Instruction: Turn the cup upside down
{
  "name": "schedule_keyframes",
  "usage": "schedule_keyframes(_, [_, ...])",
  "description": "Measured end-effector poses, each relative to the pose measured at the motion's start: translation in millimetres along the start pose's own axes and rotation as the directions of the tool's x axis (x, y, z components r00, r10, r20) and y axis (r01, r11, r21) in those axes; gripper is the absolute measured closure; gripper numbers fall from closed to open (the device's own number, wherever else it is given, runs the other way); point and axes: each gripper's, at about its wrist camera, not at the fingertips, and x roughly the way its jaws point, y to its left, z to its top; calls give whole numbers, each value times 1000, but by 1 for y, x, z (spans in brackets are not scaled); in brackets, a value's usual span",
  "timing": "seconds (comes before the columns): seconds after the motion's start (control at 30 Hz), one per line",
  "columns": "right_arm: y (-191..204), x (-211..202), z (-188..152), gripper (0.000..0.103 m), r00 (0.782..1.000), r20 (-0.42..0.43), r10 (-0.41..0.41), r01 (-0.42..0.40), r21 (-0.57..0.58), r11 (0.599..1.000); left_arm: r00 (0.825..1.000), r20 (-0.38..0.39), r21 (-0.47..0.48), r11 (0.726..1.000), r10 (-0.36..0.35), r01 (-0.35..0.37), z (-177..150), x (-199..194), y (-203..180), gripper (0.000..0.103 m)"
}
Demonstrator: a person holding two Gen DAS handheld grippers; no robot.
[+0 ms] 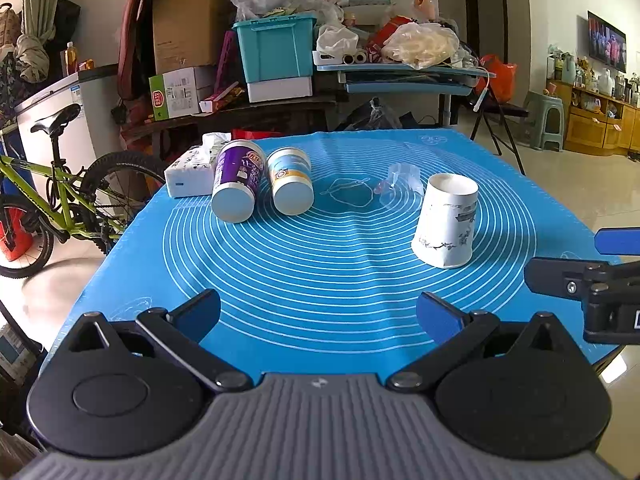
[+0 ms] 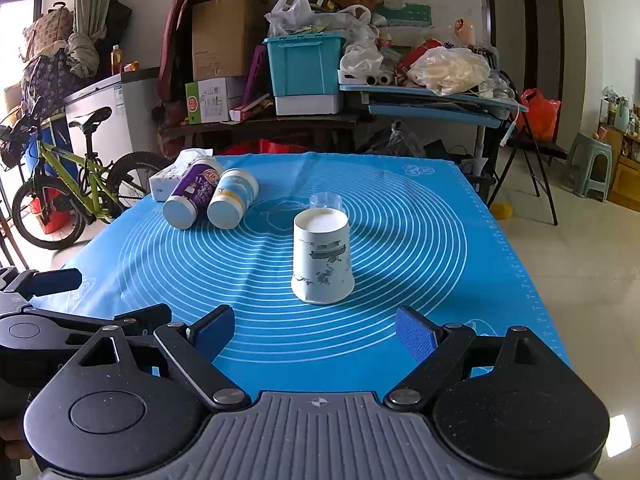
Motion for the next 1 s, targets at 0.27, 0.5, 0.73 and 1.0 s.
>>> schedule_keyframes(0.27, [0, 1, -2, 14, 1000, -7, 0, 0, 3, 1000, 1000, -2, -1, 1000, -2, 2, 0, 0, 0, 0])
schedule_keyframes(0.5, [-2, 3, -3, 14, 1000, -17, 0, 0, 5, 1000, 1000, -2, -1, 1000, -6, 6, 0, 0, -1, 0])
schedule_keyframes(0.73, [-2, 5, -4, 14, 1000, -23, -2, 2, 5, 1000, 1000, -2, 0, 1000, -4, 4, 0, 0, -2, 0])
schedule_keyframes(1.0, [-3, 7, -5, 14, 1000, -28, 0, 0, 11, 1000, 1000, 5, 6, 1000, 3, -3, 2, 0, 0, 0])
